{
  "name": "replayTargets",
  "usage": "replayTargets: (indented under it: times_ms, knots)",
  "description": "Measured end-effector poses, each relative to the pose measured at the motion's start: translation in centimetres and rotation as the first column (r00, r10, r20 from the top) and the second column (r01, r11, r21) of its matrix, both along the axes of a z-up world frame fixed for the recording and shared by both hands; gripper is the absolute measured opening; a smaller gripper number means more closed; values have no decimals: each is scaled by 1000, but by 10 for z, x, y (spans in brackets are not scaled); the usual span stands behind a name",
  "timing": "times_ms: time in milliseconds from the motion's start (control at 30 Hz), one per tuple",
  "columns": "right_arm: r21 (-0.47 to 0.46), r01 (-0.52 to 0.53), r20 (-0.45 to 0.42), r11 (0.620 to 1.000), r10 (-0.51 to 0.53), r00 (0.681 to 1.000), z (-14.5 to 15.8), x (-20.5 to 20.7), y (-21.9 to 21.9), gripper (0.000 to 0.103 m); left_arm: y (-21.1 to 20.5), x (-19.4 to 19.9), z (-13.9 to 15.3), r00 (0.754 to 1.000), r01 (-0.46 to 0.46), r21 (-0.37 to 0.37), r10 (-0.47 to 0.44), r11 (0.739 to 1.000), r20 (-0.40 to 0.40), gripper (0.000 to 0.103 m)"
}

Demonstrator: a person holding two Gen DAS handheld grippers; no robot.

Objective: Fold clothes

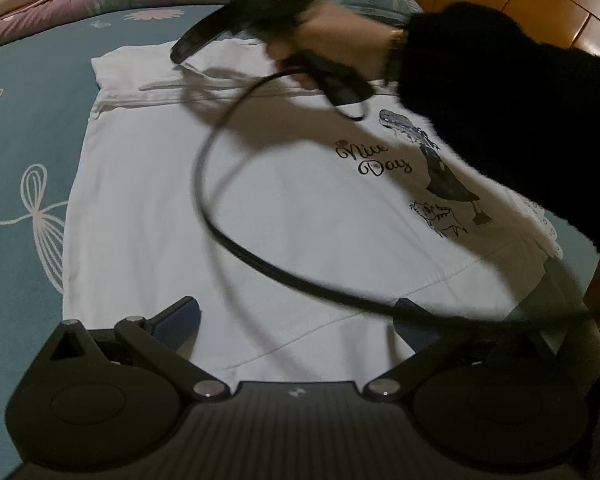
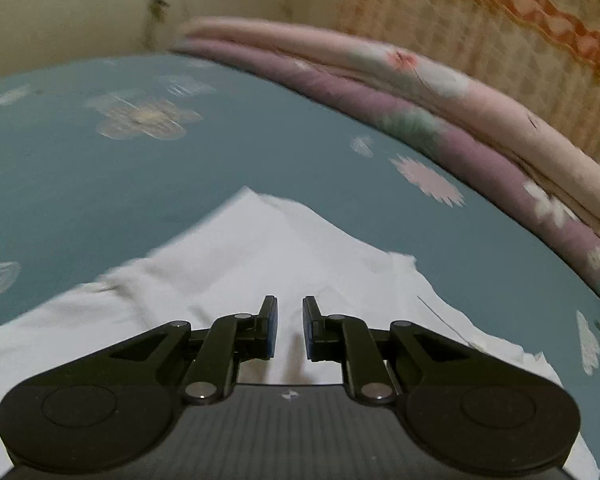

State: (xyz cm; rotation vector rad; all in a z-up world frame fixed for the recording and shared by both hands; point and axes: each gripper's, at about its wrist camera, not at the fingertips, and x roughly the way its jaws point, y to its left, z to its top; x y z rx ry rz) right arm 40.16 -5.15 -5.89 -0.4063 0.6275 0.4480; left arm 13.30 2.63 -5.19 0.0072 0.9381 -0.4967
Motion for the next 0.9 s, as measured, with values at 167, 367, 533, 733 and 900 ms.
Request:
replayTargets:
  times_ms: [167,367,533,733,900]
  knots:
    - [71,-54,-50,996,57,997,-10,-1,10,29,0,0,0,1000,2,-1,-2,1000,-1,102]
    - [159,-5,-49,987,13,999,8,-13,-40,27,-1,1,0,1000,2,4,-2,1000,-1,102]
    - [105,272,-3,957,-273,962,14,-25,-121,28,-2,2,-1,1000,7,16,-7,1000,0,102]
    - [112,551,-74,827,-546,834,-10,-46,-233,36,-7,4,-2,1000,10,34,-10,999,-2,102]
    - [104,622,-72,776,-618,783,-4,-56,-260,43,-9,6,0,1000,18,43,-18,999,1,102]
